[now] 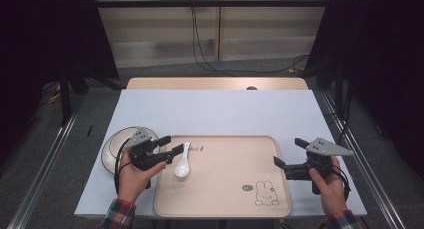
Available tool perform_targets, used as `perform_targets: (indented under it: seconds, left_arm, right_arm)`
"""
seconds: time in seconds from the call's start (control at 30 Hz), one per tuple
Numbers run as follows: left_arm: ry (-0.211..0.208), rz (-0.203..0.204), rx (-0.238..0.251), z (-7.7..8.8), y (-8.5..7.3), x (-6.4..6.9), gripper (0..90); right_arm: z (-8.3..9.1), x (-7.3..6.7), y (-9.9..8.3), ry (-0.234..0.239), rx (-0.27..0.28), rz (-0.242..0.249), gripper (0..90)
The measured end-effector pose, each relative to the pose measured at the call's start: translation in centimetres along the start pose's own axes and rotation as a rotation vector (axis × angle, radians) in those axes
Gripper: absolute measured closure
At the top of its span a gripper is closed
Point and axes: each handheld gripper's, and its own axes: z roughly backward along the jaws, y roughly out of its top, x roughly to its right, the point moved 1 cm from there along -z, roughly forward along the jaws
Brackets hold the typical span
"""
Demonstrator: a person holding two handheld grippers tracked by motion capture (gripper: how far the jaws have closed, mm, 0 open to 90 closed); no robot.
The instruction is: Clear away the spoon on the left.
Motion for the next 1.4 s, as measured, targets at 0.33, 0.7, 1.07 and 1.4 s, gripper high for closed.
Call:
perform_targets:
  seconds: [0.33, 0.7, 1.07, 1.4]
  left_arm:
    - [0.014, -0.011, 0.007, 0.4, 0.6, 0.2, 23.2]
    - [0.024, -0.025, 0.026, 1.1, 1.1, 0.0, 14.0]
    - [0.009, -0.044, 0.032, 1.6, 1.5, -0.1, 9.3]
    - [0.028, -0.039, 0.035, 2.2, 1.7, -0.2, 6.3]
  right_arm:
    - [0.1, 0.0, 0.0, 0.002, 0.0, -0.003, 1.6]
    - [0.1, 0.0, 0.0, 0.002, 0.001, -0.001, 1.6]
    - [0.2, 0.1, 0.0, 0.004, 0.002, -0.004, 1.6]
    - [0.4, 0.3, 0.0, -0.003, 0.011, -0.002, 1.6]
